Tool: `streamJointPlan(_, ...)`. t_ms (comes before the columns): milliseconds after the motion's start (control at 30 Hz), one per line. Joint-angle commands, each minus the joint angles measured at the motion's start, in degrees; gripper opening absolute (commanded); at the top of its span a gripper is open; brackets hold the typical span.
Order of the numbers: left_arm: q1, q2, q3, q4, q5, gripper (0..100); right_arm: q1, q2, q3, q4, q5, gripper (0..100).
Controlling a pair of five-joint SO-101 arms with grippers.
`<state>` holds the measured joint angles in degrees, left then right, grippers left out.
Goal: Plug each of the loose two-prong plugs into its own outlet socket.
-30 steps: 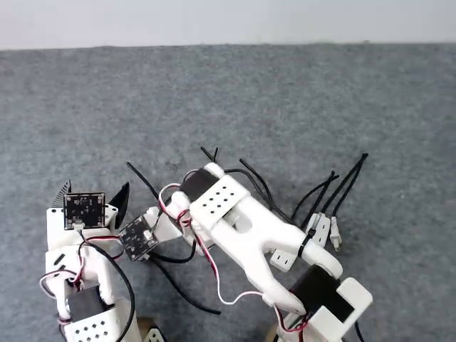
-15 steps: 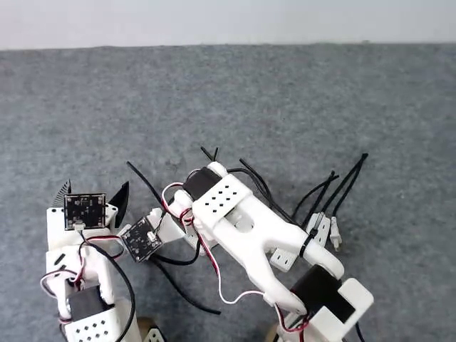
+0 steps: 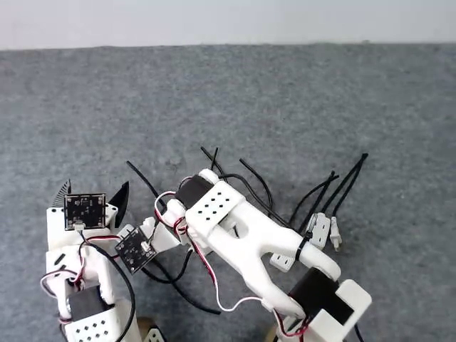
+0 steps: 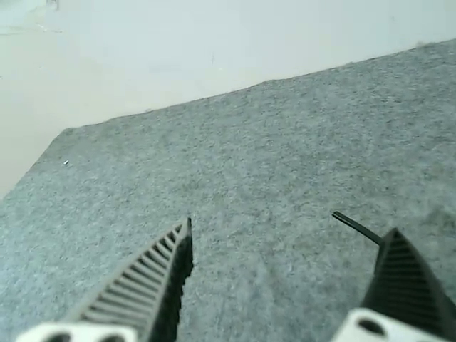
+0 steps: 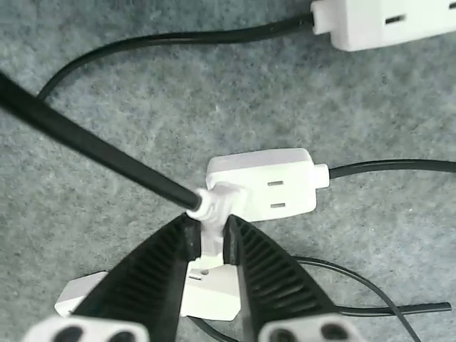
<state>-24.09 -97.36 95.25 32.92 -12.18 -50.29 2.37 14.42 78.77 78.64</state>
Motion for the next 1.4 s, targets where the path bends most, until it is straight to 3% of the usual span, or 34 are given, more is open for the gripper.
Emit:
streamJointPlan(0, 0.00, -0.18, -0.48, -1.67, -0.53, 38, -0.04, -0.40, 0.70, -0.57, -1.05, 0.8)
streamJointPlan(400, 0.00, -0.44, 0.13, -2.02, -0.53, 38, 1.63, -7.60, 0.88, 0.04, -4.22, 0.8)
streamJointPlan(867, 0.00, -0.35, 0.13, -2.02, -0.44, 38, -3.12, -17.19, 5.36, -0.48, -8.35, 0.8)
streamJointPlan(1367, 1.23, -0.44, 0.13, -1.76, 0.88, 38, -2.86, -30.73, -8.70, -0.48, -33.23, 0.8)
